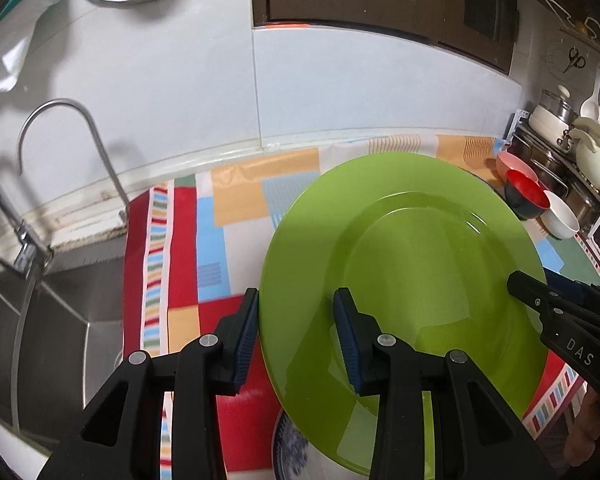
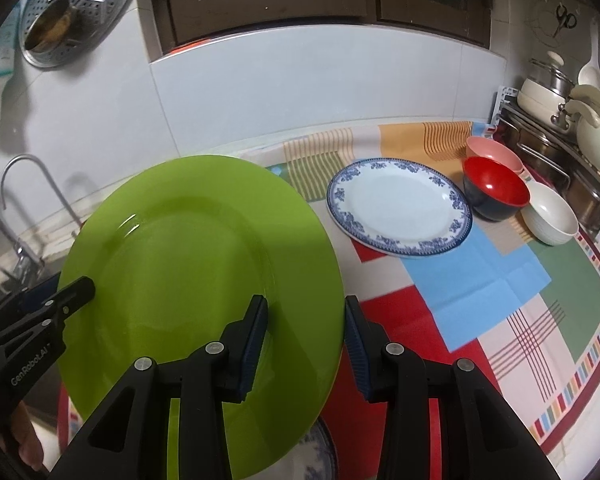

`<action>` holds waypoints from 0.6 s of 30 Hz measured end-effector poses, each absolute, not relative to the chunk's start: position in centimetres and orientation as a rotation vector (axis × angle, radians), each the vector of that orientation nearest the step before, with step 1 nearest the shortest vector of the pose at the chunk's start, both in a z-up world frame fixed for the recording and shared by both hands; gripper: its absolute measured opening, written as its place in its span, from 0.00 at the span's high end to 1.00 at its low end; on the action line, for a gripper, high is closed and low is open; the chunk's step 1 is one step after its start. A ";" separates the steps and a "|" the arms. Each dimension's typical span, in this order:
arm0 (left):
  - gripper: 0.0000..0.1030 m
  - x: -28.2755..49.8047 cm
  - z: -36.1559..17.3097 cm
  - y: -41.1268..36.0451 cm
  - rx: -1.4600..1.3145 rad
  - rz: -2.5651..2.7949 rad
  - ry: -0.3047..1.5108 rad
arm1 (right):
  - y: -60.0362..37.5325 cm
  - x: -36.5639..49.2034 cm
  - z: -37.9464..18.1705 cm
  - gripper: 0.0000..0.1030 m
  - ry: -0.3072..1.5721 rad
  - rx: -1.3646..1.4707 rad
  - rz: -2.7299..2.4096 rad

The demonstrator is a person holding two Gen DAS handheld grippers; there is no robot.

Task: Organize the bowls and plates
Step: 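Lift the lime-green plate with both grippers and lower it onto the blue-and-white plate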

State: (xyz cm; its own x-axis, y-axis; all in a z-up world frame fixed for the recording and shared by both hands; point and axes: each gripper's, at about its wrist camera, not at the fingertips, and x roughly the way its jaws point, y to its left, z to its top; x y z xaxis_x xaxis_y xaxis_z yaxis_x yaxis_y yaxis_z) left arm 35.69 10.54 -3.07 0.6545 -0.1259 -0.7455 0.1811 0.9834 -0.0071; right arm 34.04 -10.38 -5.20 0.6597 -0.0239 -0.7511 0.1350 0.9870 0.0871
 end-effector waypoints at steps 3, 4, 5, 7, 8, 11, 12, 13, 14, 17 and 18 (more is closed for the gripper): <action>0.64 34.5 -3.3 10.7 0.058 -0.158 0.852 | -10.6 33.1 -5.4 0.62 0.856 0.137 -0.072; 0.64 34.1 -3.5 10.7 0.053 -0.151 0.858 | -10.6 32.8 -5.5 0.62 0.859 0.133 -0.066; 0.64 33.8 -3.6 10.7 0.047 -0.146 0.865 | -10.6 32.5 -5.6 0.62 0.862 0.129 -0.059; 0.64 33.0 -3.9 10.8 0.037 -0.134 0.877 | -10.5 32.0 -5.7 0.62 0.867 0.118 -0.048; 0.64 32.7 -4.1 10.8 0.033 -0.129 0.883 | -10.5 31.7 -5.8 0.62 0.871 0.114 -0.043; 0.64 31.8 -4.6 10.9 0.023 -0.113 0.900 | -10.3 31.1 -6.2 0.62 0.882 0.098 -0.027; 0.64 31.4 -4.8 10.9 0.021 -0.107 0.908 | -10.2 30.9 -6.3 0.62 0.887 0.094 -0.022; 0.64 31.2 -5.0 10.9 0.019 -0.103 0.914 | -10.2 30.8 -6.5 0.62 0.892 0.092 -0.018; 0.64 31.0 -5.2 11.0 0.016 -0.100 0.921 | -10.2 30.6 -6.6 0.62 0.898 0.091 -0.014; 0.64 30.2 -6.1 10.9 0.014 -0.090 0.946 | -9.9 30.0 -7.3 0.62 0.919 0.082 -0.001; 0.64 29.9 -6.4 10.9 0.011 -0.088 0.956 | -9.8 29.9 -7.5 0.62 0.926 0.078 0.002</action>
